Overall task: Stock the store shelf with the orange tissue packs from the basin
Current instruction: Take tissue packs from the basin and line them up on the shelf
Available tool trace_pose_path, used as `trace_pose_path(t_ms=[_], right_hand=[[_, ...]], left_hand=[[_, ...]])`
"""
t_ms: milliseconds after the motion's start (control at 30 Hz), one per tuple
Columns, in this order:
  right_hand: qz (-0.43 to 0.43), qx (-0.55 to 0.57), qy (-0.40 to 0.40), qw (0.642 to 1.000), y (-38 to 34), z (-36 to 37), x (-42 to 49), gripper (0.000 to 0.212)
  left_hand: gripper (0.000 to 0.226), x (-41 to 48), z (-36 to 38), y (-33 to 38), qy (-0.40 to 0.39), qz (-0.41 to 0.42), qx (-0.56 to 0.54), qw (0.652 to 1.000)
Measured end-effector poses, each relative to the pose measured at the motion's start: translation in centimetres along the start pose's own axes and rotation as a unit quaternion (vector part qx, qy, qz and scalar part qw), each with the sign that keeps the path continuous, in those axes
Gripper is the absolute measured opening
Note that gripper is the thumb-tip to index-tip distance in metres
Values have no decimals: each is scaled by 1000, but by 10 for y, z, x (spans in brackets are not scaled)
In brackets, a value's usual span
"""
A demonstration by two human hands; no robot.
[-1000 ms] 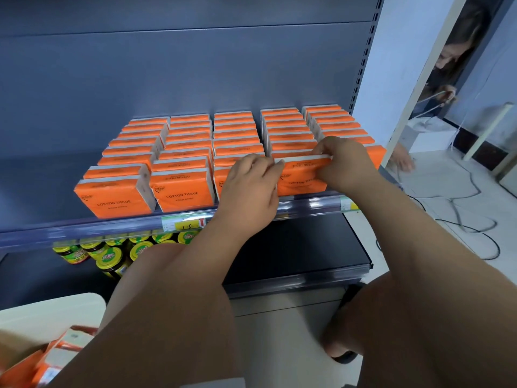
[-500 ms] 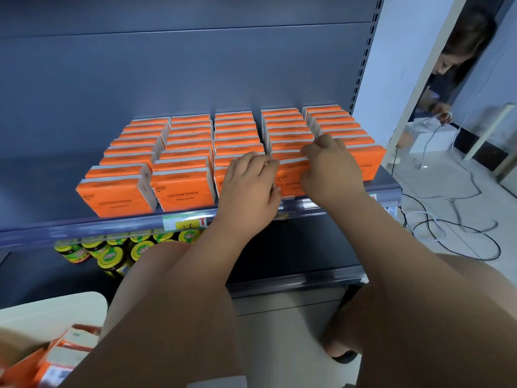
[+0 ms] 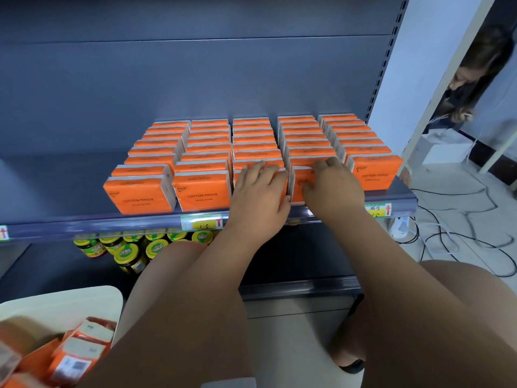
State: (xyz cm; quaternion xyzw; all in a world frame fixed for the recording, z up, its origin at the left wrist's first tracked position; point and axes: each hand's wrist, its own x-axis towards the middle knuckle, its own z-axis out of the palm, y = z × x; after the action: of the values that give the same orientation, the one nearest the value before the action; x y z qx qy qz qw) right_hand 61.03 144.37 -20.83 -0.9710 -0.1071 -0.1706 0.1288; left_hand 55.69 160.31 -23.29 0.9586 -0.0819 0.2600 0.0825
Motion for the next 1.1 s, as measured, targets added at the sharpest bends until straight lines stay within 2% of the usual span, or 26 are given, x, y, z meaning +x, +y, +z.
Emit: trace_pose_path(t_ms=[133,233,367,567,733,1000,1100], right_hand=[[-50,22,80,995,-7,3,-5,29],[-114,101,106,983,-27,3,-12,38],[-137,198,58,969,-65,4,-26,55],[-201,273,5,941,-159,10,-48,50],[-273,315,-59,907,-261,44,-102,48],[-370,245,-206,872,-354,103,-169,48],[-379,202,-274,861,-366,127,-182,38]], left_hand=[[50,2,-3,-4,12,-4,3,1000],[54,-1,-12,-10,37,-37,9,999],[62,-16,-40,-34,58,-108,55,991],[67,-97,-94,-99,62,-195,144,968],[68,-201,-133,-155,43,-298,204,931],[67,-332,-161,-201,-81,-464,216,855],[69,-358,-152,-205,-112,-497,190,839]])
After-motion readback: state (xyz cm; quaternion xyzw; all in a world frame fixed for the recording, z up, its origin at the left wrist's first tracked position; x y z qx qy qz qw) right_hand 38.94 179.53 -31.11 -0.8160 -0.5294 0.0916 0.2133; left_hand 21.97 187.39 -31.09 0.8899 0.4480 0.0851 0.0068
